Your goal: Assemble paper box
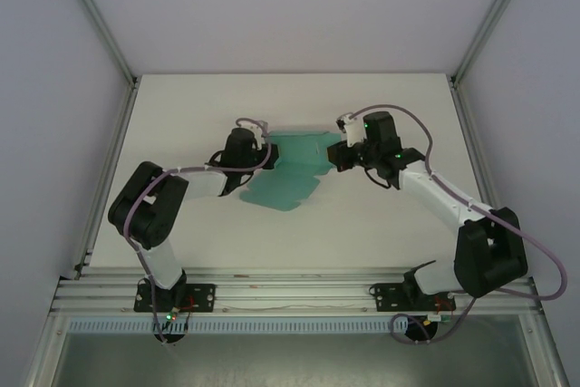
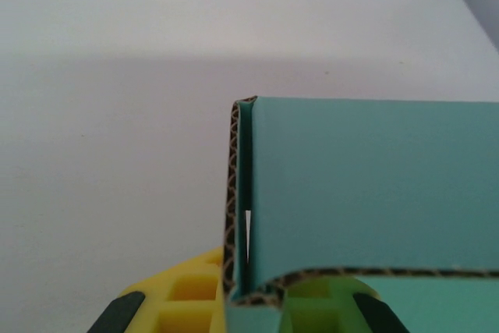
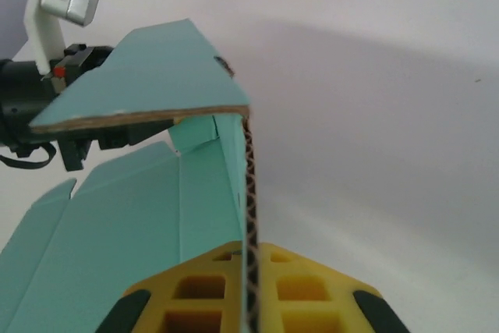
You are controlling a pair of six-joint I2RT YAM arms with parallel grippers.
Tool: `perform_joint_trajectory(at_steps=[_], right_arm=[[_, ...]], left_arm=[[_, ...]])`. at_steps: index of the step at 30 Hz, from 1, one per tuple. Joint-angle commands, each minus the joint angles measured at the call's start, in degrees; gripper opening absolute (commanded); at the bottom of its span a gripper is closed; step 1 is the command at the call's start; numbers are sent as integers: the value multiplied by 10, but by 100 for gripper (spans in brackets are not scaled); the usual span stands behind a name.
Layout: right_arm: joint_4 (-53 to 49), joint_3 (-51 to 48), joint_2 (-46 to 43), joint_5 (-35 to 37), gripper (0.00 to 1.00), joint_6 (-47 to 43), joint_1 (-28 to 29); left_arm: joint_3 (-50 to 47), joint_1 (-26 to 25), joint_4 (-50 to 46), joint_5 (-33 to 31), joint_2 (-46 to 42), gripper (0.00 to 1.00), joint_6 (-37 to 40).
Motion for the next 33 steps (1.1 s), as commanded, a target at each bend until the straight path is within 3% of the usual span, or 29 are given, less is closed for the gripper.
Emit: perform_joint_trajectory(at_steps=[1, 6, 13, 18, 25, 29, 33], right_arm=[[29, -3, -26, 32, 0, -7, 16], [46, -23, -57, 82, 0, -1, 42], [53, -33, -70, 98, 0, 5, 53], [72, -40, -64, 89, 0, 11, 57], [72, -35, -61, 81, 0, 10, 58], [71, -39, -65, 80, 0, 8, 58], [65, -44, -68, 75, 0, -9, 58]], left_arm=[[44, -17, -103, -153, 3, 0, -12], [92, -44, -197, -320, 33, 0, -38], [106, -44, -236, -380, 37, 6, -97], [165, -46, -332, -427, 55, 5, -125], [171, -46, -341, -395, 44, 9, -140], [133, -46, -271, -316, 12, 16, -95], [69, -36, -163, -202, -33, 32, -58]])
